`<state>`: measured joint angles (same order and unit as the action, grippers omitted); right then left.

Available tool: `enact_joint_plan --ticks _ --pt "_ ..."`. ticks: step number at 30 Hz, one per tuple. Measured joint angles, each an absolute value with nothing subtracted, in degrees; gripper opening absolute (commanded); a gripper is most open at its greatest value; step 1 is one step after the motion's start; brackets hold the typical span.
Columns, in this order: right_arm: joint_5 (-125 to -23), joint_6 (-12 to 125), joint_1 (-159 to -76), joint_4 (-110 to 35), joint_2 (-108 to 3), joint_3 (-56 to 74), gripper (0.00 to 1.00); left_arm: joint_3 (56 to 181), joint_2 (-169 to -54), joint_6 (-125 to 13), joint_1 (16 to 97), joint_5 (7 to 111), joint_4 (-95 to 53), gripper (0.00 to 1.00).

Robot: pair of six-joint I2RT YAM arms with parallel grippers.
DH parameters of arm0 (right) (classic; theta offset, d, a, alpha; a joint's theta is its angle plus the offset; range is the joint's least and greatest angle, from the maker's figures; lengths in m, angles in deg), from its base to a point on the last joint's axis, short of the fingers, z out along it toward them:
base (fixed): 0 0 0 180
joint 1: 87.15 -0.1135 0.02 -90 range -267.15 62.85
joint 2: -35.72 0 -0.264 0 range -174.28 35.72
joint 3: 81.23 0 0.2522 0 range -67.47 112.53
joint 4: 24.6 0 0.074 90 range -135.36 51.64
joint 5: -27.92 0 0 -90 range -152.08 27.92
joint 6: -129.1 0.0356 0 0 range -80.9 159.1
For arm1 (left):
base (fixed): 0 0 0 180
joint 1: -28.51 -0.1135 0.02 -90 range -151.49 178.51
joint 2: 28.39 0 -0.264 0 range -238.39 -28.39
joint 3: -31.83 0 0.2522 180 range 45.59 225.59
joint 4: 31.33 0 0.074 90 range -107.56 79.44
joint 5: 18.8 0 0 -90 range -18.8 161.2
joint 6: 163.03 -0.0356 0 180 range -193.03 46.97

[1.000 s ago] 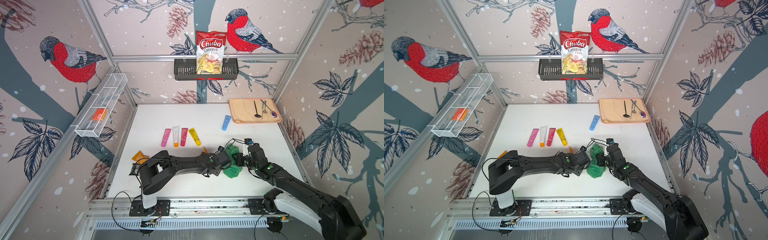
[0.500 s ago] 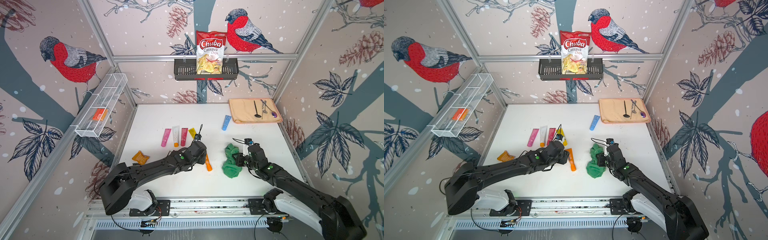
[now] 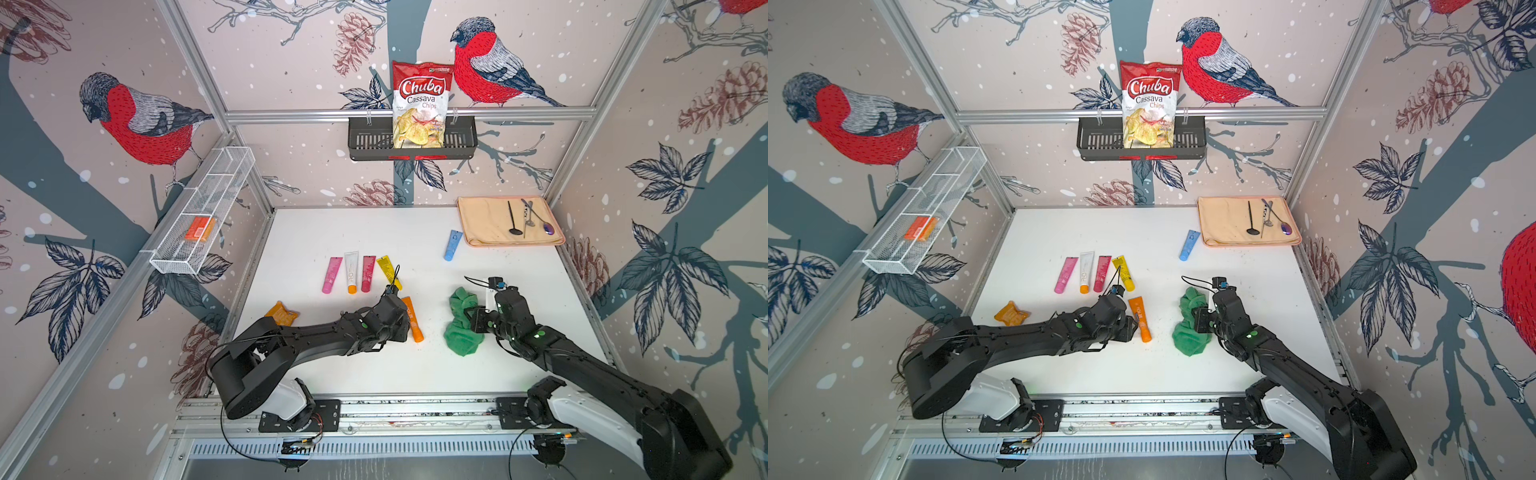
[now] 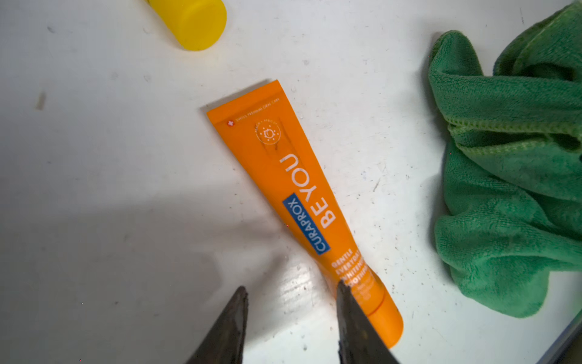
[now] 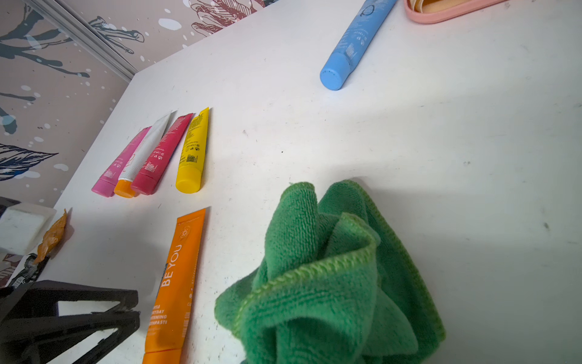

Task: Wipe the surface of the toothpaste tube
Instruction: Adjust the toothpaste at the center of the board.

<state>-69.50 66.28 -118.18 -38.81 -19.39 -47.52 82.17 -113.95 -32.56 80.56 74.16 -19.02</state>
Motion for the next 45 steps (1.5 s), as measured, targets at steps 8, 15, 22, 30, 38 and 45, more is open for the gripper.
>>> enact_joint_plan --ticks 8,15,22,30,38,45 --pt "-69.5 66.3 -118.2 -38.8 -19.4 -47.5 0.05 84.3 -118.5 -32.4 80.5 74.5 -20.7 0.41" --pt "-69.7 66.3 -118.3 -38.8 -19.4 -47.5 0.05 89.7 -122.9 -33.4 78.5 76.0 -19.4 0.46" --pt "-69.8 66.3 -118.3 -38.8 -19.4 -47.5 0.05 91.4 -122.0 -34.5 76.7 77.1 -18.4 0.74" --pt "-69.9 66.3 -118.4 -38.8 -19.3 -47.5 0.05 95.4 -125.8 -35.5 76.6 72.7 -18.6 0.73" --pt "-69.9 66.3 -118.5 -38.8 -19.1 -47.5 0.04 97.2 -129.7 -37.5 76.8 70.6 -21.1 0.72" --pt "-69.9 66.3 -118.6 -38.8 -19.3 -47.5 0.05 106.5 -134.3 -42.3 80.7 69.8 -17.8 0.65"
